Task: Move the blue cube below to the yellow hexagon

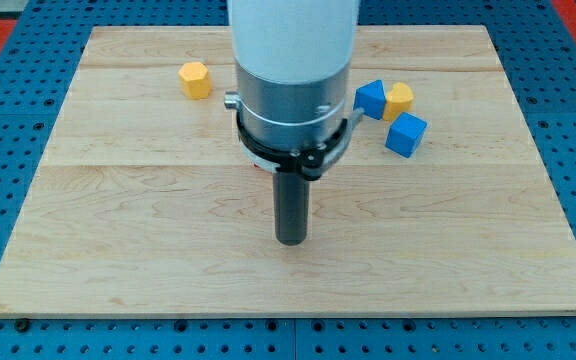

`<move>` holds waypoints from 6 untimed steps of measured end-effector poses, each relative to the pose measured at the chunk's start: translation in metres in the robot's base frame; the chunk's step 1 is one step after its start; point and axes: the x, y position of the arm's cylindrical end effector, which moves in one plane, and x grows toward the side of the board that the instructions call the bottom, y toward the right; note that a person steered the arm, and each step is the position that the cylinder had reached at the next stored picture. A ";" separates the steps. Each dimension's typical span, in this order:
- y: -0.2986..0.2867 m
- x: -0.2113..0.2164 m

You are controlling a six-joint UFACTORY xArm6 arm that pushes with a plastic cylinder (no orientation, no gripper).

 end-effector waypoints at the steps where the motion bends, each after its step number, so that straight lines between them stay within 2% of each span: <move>1: -0.005 0.000; 6: -0.013 0.000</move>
